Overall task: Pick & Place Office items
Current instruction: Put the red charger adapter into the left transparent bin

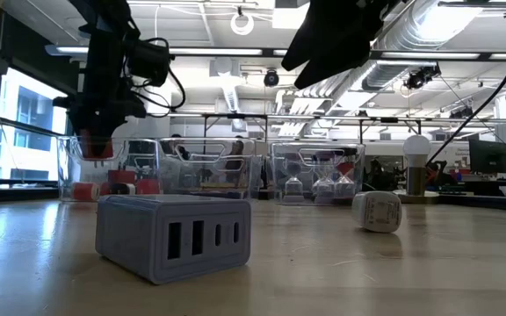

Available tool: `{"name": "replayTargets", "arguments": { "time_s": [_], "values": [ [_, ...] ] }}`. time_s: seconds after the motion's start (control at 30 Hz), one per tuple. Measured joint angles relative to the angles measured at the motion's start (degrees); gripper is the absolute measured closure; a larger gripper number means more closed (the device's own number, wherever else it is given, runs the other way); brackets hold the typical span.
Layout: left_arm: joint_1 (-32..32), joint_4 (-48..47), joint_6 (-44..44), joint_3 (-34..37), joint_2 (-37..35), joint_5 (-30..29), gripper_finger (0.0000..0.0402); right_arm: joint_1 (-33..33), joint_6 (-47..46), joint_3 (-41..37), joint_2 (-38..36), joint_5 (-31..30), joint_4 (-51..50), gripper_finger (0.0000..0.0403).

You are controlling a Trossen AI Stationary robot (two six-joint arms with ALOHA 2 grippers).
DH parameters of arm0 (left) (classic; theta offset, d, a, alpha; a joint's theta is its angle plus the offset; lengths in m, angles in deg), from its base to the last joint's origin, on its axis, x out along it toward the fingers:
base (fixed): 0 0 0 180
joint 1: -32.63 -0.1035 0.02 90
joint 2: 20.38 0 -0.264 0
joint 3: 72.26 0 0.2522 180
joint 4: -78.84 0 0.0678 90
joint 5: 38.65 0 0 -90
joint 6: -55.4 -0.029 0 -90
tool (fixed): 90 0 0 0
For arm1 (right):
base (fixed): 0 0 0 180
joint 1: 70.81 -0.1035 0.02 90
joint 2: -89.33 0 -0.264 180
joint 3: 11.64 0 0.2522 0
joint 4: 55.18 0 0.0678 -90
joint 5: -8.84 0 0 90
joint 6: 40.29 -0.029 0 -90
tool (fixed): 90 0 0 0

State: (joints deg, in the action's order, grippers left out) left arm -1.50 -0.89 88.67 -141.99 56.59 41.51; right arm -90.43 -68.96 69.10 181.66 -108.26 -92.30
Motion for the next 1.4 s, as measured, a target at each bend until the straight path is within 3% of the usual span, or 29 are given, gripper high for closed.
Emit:
{"name": "replayTargets", "arguments": {
  "time_s": [0.8, 1.0, 1.4],
  "values": [
    [-3.32, 2.19, 1.44, 0.02, 13.06, -1.01, 0.0280, 0.11, 1.19, 0.04, 0.00, 0.19, -0.01, 0.0097],
    [-3.49, 2.23, 2.77, 0.02, 13.27, -5.33, 0.0279, 0.11, 1.57, 0.04, 0.00, 0.19, 0.00, 0.0097],
    [-2.66, 2.57, 1.33, 0.02, 13.27, -6.66, 0.0209, 0.11, 1.58, 0.04, 0.00, 0.19, 0.00, 0.0097]
  ]
}}
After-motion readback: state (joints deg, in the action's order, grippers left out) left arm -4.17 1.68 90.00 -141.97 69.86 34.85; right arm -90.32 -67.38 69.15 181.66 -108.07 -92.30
